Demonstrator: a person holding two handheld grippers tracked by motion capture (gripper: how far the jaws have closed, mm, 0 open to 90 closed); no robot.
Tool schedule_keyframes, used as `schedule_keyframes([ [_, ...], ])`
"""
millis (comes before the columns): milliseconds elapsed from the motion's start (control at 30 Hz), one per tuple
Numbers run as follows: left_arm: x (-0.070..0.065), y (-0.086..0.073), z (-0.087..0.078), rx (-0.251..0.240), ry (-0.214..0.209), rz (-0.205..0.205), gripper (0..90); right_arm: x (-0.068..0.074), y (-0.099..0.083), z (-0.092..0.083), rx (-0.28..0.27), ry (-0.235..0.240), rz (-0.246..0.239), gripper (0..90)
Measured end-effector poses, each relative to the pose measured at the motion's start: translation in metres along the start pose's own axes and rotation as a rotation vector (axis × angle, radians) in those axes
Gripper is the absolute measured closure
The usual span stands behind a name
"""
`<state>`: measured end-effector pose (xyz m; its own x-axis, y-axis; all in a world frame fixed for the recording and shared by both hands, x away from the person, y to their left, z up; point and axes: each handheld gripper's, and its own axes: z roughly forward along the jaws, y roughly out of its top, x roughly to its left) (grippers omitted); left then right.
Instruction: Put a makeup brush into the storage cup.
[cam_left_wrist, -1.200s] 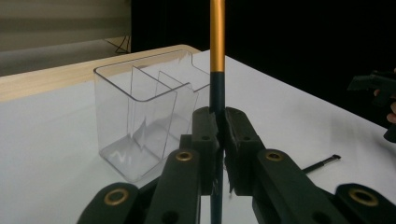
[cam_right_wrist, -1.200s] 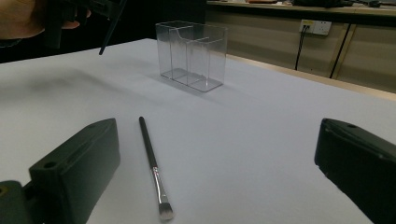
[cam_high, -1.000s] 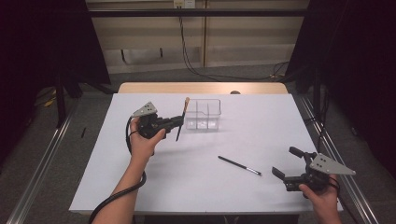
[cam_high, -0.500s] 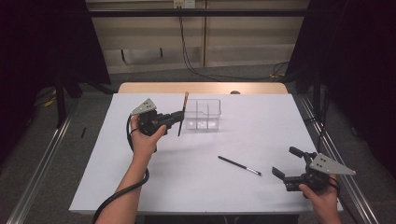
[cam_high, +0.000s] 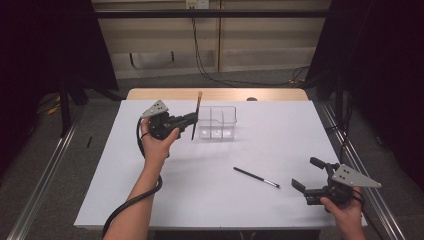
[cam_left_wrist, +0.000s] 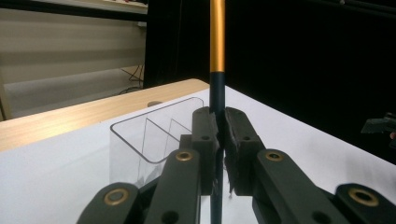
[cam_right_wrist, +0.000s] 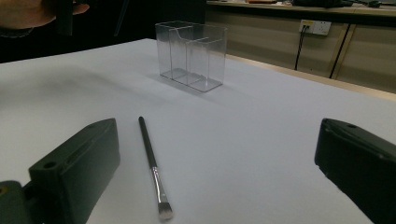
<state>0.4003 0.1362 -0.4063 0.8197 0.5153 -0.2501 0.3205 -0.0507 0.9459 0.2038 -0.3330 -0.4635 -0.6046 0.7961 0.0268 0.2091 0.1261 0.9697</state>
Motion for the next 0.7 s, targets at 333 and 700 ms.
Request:
schedule_keyframes([
  [333,0.0,0.005,0.004,-0.017,0.007,0.006,83.5,0.0,0.0,0.0,0.001,-0.001,-0.001,0.0],
  [700,0.001,0.012,0.008,-0.049,0.011,0.005,83.5,0.0,0.0,0.0,0.0,0.007,-0.002,0.0],
])
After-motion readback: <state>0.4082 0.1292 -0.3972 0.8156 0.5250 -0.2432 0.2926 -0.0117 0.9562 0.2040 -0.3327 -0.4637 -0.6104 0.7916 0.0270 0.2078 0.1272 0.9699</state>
